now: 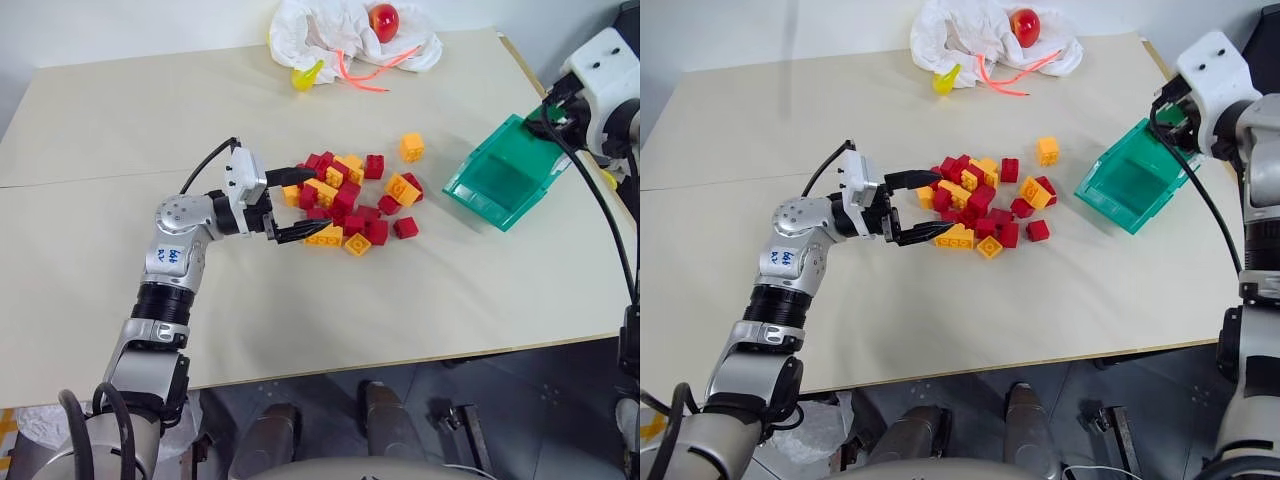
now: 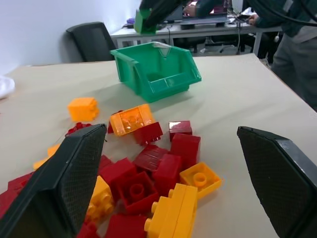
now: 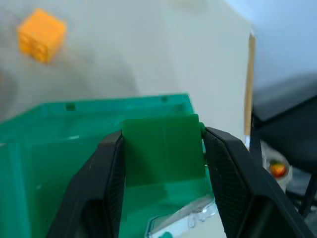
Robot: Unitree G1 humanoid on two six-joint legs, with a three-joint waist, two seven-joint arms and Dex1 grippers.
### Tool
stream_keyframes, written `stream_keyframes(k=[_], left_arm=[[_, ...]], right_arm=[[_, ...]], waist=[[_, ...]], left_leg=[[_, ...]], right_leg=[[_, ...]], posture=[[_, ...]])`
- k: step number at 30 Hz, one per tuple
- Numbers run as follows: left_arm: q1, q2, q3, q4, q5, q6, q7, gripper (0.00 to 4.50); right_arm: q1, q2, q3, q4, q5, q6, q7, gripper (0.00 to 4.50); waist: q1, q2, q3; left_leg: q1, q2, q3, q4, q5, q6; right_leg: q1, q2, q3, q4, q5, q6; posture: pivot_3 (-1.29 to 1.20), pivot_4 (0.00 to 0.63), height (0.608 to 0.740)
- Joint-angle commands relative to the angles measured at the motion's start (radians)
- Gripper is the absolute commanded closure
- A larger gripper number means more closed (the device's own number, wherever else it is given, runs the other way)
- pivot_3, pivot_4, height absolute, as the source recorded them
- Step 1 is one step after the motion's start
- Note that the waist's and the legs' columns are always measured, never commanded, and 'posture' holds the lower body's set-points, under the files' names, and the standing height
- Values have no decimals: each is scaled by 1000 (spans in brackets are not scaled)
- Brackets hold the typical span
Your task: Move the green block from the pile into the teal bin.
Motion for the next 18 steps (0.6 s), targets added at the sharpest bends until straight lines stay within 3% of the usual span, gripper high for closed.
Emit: stream_keyframes(k=[1,4,5,11,18], left_arm=[[-33,1,2,7,6,-16,-20,0],[-56,-2,-9,17,20,-8,-29,0],[-65,-2,-15,21,26,-5,-33,0],[-102,-19,-7,32,16,20,-32,0],[-75,-4,38,-12,-24,92,-17,0]], right_arm=[[-11,6,7,37,-22,-39,-43,2522],[-17,21,9,58,-15,-38,-48,2522],[-16,23,13,60,-15,-36,-44,1805],[-7,13,14,35,-6,-28,-22,19],[14,-10,11,-37,11,-3,45,19]], waist=[[2,0,0],[4,0,0],[5,0,0],[4,0,0],[1,0,0]], left_leg=[[0,0,0,0,0,0],[0,-1,0,0,0,0],[0,-1,0,0,0,0],[-1,-1,0,0,0,1],[-1,0,-1,0,0,1]], right_leg=[[0,0,0,0,0,0],[0,-1,0,0,0,0],[0,-1,0,0,0,0],[0,-1,0,-1,1,1],[0,0,0,-1,1,1]], posture=[[0,150,740],[0,150,740],[0,150,740],[0,150,740],[0,150,740]])
